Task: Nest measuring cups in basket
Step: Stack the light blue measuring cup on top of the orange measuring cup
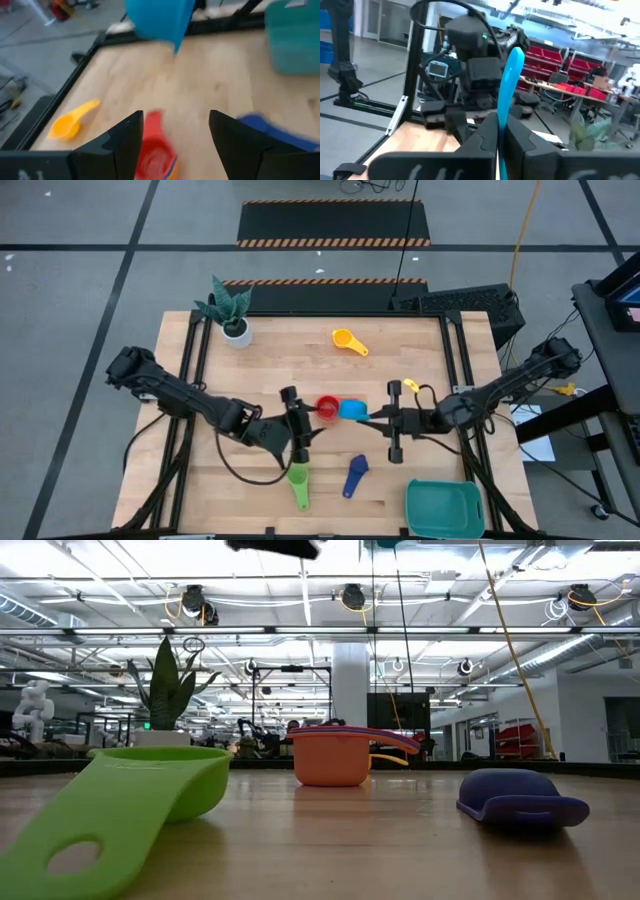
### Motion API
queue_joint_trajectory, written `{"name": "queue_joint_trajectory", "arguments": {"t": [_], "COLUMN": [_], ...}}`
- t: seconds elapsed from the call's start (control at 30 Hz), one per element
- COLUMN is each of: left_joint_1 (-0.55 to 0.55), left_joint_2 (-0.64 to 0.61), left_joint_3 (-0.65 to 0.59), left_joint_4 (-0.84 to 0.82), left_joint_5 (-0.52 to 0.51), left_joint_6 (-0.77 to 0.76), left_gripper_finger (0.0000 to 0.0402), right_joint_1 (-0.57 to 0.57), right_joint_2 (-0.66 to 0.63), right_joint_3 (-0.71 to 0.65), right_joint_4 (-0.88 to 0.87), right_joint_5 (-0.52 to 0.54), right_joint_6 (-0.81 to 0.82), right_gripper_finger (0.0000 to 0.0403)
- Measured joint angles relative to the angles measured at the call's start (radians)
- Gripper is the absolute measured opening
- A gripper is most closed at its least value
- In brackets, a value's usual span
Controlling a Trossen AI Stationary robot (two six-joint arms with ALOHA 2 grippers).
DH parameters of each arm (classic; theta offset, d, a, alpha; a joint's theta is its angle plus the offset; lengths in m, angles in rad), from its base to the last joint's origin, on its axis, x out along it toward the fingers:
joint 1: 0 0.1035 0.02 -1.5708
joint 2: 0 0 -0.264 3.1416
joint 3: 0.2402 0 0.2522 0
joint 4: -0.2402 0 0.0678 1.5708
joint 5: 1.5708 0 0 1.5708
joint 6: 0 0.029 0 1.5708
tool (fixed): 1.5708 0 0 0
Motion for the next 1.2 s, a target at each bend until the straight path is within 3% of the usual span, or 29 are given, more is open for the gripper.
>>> {"name": "queue_joint_trajectory", "arguments": {"t": [0.2,0.6,0.9,1.2], "left_joint_1": [0.015,-0.005,-0.034,-0.059], "left_joint_2": [0.051,0.163,0.198,0.197], "left_joint_3": [-0.004,-0.002,-0.002,-0.002], "left_joint_4": [0.127,0.607,0.802,0.941], "left_joint_5": [0.035,0.102,0.156,0.219], "left_joint_6": [0.067,0.216,0.264,0.366], "left_gripper_finger": [0.023,0.023,0.023,0.0225], "right_joint_1": [0.05,0.172,0.185,0.184], "right_joint_2": [0.002,0.002,0.002,0.037], "right_joint_3": [0.0,0.0,0.0,0.0], "right_joint_4": [0.092,0.268,0.328,0.383], "right_joint_5": [-0.001,-0.004,-0.233,-0.236], "right_joint_6": [-0.048,-0.181,-0.181,-0.182], "right_gripper_finger": [0.0,0.0001,0.0004,0.0004]}}
